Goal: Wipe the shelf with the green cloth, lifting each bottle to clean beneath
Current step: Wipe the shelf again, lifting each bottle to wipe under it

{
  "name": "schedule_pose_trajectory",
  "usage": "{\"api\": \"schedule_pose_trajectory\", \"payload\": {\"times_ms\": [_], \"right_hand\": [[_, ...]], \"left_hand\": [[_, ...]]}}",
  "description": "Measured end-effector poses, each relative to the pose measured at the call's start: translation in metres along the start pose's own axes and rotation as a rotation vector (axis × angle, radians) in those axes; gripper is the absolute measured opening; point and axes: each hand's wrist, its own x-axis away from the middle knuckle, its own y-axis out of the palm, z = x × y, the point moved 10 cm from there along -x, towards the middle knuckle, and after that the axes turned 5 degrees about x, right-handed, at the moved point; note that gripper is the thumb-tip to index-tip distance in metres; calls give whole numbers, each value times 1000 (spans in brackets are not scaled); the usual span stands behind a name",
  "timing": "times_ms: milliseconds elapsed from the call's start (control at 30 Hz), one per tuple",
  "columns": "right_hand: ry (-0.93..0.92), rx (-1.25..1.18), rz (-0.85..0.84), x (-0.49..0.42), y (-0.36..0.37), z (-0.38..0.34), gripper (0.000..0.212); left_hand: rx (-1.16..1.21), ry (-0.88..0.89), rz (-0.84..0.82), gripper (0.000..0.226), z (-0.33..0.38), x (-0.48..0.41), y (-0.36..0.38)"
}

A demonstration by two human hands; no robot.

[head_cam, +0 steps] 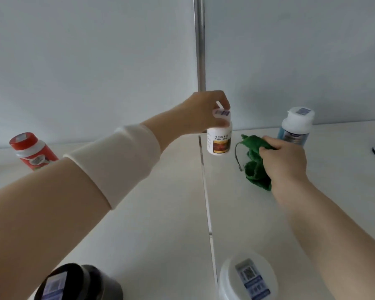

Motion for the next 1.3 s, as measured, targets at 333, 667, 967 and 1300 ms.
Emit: {"api": "schedule_pose_trajectory", "payload": {"times_ms": [333,667,967,1300], "right_hand": [[-493,647,-280,-45,90,-45,39],[-829,472,-903,77,104,-49,50],[-861,457,-560,4,163,-110,40],[-1096,529,-849,72,155,-88,37]], "left_hand": [[-107,54,190,31,2,12,-76],[-82,39,154,33,5,4,-73],[-127,96,271,35,8,2,-95],[-105,103,254,34,-4,1,-89]]}}
